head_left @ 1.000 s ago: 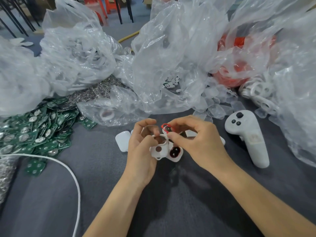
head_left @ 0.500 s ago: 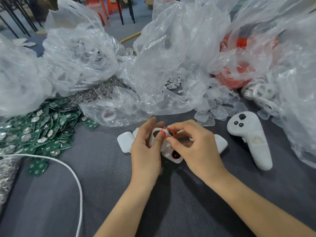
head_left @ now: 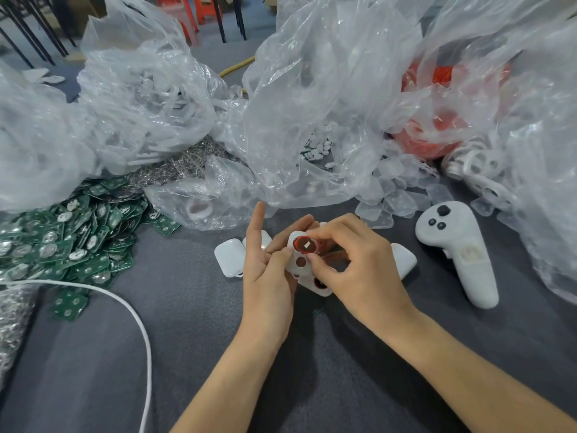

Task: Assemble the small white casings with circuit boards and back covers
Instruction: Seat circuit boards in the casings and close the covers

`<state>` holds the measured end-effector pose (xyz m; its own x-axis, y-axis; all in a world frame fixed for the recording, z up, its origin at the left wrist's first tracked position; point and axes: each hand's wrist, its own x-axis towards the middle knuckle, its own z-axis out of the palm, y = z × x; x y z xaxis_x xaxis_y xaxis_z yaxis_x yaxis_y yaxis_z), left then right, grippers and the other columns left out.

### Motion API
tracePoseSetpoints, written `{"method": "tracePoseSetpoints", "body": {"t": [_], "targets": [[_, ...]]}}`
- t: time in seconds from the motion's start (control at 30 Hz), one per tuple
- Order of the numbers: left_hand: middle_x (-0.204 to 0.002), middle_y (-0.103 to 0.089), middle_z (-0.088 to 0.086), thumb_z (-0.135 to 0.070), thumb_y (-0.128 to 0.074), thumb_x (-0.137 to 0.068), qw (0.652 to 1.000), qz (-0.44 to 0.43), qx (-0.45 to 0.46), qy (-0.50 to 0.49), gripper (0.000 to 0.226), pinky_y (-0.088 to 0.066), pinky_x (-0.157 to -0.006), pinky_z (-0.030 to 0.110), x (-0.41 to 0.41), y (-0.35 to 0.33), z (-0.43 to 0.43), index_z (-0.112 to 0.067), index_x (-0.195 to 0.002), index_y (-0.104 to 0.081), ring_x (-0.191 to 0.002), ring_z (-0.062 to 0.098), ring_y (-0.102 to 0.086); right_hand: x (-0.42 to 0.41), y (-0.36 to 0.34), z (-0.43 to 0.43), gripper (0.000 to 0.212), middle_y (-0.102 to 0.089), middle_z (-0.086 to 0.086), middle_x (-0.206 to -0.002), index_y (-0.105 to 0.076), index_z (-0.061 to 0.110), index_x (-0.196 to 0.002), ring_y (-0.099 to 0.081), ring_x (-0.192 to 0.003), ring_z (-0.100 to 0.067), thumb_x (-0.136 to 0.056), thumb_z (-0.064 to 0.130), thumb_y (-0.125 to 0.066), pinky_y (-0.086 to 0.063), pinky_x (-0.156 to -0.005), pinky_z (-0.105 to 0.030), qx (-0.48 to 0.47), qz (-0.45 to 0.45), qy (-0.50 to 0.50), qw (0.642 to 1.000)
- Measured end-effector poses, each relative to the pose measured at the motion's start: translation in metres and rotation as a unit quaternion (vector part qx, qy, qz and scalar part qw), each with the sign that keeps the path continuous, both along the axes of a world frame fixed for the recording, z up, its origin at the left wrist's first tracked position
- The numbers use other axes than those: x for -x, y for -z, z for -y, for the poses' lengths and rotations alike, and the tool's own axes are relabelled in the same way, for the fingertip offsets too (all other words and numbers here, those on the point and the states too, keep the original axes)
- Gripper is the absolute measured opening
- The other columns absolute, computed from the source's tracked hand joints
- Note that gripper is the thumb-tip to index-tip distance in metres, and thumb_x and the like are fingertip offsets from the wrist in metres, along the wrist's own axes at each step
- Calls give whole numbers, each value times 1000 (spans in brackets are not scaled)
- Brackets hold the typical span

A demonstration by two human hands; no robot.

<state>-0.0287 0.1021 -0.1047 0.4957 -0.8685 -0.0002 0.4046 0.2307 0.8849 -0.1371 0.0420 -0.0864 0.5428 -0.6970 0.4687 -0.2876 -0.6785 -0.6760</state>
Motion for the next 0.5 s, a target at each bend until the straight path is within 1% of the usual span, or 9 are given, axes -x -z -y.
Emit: {"method": "tracePoseSetpoints", "body": {"t": [0.07,0.1,0.2,0.33,0.4,0.5], "targets": [[-114,-69,12,9,-35,-95,1000,3,6,7,61,-56,-78,29,-1,1,-1,-36,-136,-36,-111,26,-64,0,1,0,21,-60,-3,-94,-70,7,-99,-62,-80,-16,-78,7,-75,-54,-67,-34,-3,-5,-2,1000],[-115,-69,11,8,-37,-95,1000,10,7,8,59,-56,-81,30,-1,1,-1,-35,-136,-37,-111,26,-64,0,1,0,22,-60,-2,-94,-70,7,-100,-62,-80,-15,-78,7,-75,-55,-67,-34,-4,-5,-3,1000],[-116,-69,8,4,-42,-97,998,55,-1,-2,53,-53,-94,40,1,2,-1,-33,-135,-38,-113,24,-63,0,1,0,25,-60,-1,-94,-70,9,-102,-62,-81,-14,-77,8,-76,-55,-68,-32,-3,-4,-2,1000],[-115,-69,5,6,-43,-97,996,88,-13,-19,54,-48,-98,49,4,3,0,-34,-133,-40,-114,20,-63,0,2,0,26,-61,-1,-92,-72,11,-101,-63,-80,-14,-76,8,-78,-56,-67,-32,3,0,2,1000],[-116,-69,5,6,-43,-97,995,95,-12,-21,54,-50,-98,48,4,4,-1,-34,-133,-41,-114,20,-63,0,3,1,25,-61,-2,-91,-72,10,-100,-63,-78,-16,-76,7,-78,-56,-66,-34,2,-1,2,1000],[-117,-68,4,4,-44,-97,996,88,-11,-19,53,-52,-95,42,4,6,-1,-33,-135,-41,-115,21,-62,0,4,1,21,-61,-3,-91,-71,7,-96,-64,-76,-15,-75,5,-77,-56,-64,-33,3,-7,0,1000]]}}
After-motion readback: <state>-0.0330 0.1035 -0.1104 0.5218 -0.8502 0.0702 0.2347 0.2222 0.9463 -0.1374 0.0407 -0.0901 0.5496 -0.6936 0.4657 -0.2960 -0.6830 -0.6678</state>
